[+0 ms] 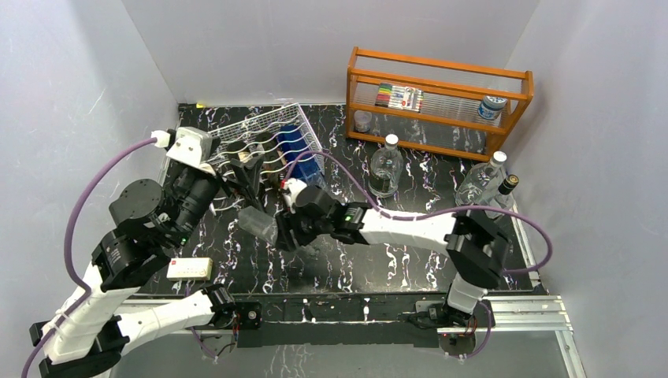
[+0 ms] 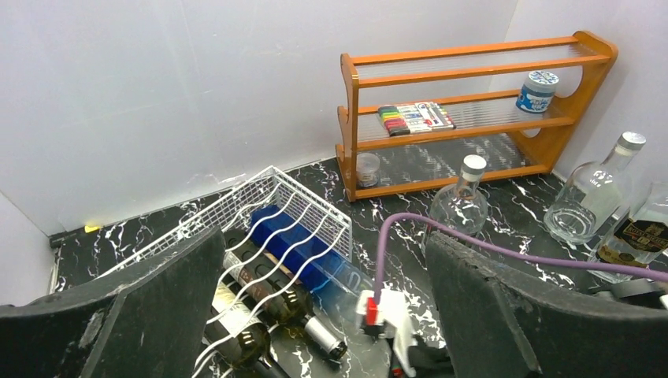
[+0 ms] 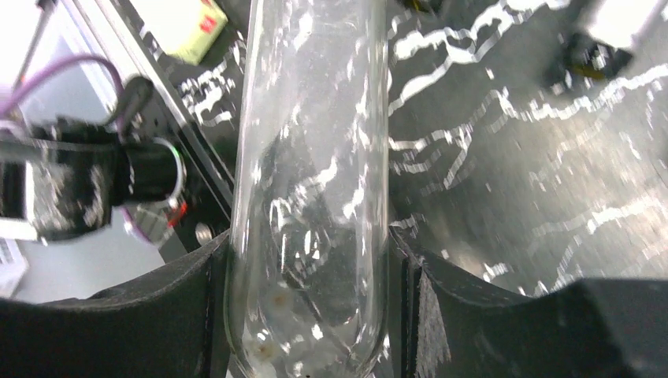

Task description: Put the wine bottle on the wine rack

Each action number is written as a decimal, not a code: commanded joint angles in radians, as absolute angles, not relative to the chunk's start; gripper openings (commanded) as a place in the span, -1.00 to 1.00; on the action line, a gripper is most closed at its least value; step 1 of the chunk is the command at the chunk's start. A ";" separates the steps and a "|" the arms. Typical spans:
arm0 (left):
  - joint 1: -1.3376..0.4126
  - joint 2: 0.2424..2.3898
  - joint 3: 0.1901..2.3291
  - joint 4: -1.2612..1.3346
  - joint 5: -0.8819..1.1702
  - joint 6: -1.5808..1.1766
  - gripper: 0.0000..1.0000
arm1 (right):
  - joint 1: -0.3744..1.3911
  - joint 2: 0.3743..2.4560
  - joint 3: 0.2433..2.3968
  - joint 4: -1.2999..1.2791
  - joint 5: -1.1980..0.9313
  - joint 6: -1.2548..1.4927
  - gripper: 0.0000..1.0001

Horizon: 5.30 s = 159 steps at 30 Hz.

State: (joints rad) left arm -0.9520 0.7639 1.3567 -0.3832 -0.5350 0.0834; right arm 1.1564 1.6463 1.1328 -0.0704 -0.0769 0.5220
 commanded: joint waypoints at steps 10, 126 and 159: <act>-0.952 0.751 1.375 -0.458 -0.532 0.026 0.96 | 1.203 1.842 1.369 0.164 0.074 0.661 -1.00; -0.951 0.739 1.425 -0.537 -0.551 0.023 0.96 | 1.183 2.470 2.006 0.501 0.477 0.687 0.66; -0.951 0.636 1.123 -0.420 -0.513 -0.104 0.96 | 0.952 1.374 1.138 -0.232 0.471 0.528 0.63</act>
State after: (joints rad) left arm -0.9516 0.6682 1.2125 -0.4854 -0.5144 -0.0490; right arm 1.0233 1.5139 1.1610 0.0685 0.4271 0.5846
